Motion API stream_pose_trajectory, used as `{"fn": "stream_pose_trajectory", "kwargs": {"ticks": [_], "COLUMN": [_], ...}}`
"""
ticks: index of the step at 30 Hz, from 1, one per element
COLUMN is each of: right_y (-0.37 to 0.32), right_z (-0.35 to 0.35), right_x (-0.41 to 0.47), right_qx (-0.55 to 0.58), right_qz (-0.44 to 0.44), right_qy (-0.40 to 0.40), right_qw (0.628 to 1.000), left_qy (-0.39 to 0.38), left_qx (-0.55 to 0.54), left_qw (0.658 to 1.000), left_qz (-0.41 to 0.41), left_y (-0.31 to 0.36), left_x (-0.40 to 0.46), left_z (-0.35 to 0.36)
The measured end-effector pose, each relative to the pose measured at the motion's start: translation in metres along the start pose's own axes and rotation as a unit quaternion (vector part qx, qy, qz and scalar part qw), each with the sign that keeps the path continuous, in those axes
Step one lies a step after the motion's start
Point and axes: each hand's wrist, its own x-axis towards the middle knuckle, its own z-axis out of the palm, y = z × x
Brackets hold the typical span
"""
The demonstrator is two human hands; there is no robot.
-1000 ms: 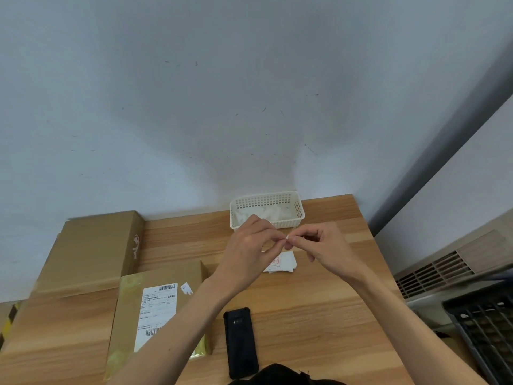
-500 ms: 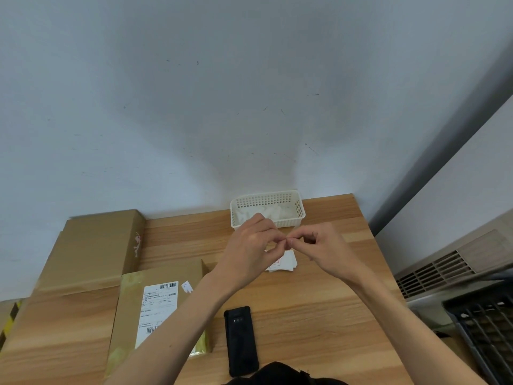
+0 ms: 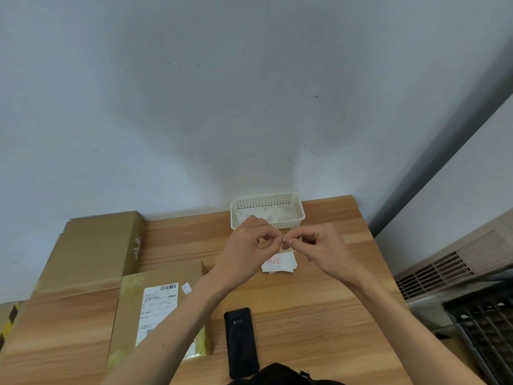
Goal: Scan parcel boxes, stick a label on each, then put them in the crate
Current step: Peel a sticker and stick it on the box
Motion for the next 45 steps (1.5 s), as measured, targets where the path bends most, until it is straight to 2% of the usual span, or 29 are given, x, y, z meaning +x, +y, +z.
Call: {"fn": "stream_pose_trajectory", "kwargs": {"ticks": [6,11,16,21,26,30,37,45], "right_y": [0.002,0.004,0.003,0.003,0.001,0.0,0.0,0.002], "right_z": [-0.001,0.001,0.003,0.004,0.003,0.003,-0.002,0.009], "right_x": [0.001,0.0,0.0,-0.001,-0.002,-0.005,-0.006,-0.002], "right_qx": [-0.011,-0.031,-0.049,-0.031,-0.002,0.006,-0.001,0.052], "right_qz": [0.002,-0.01,-0.019,-0.024,-0.024,-0.024,-0.018,0.042], "right_qy": [-0.014,-0.019,-0.011,-0.004,-0.007,-0.005,-0.021,0.001], "right_qw": [1.0,0.999,0.999,0.999,1.0,1.0,1.0,0.998], "left_qy": [-0.023,-0.048,-0.042,-0.033,-0.025,-0.039,-0.048,-0.015], "left_qx": [-0.021,0.042,0.083,0.027,-0.069,-0.109,-0.112,-0.04], "left_qw": [0.999,0.998,0.994,0.999,0.995,0.989,0.988,0.996], "left_qz": [-0.027,0.02,0.057,0.017,-0.067,-0.088,-0.093,-0.077], "left_y": [0.0,0.002,0.002,0.002,0.003,0.004,0.002,0.002], "left_x": [-0.001,0.0,0.001,0.0,-0.001,-0.002,-0.002,-0.003], "left_z": [-0.003,-0.006,-0.005,-0.005,-0.004,-0.004,-0.004,0.007]}}
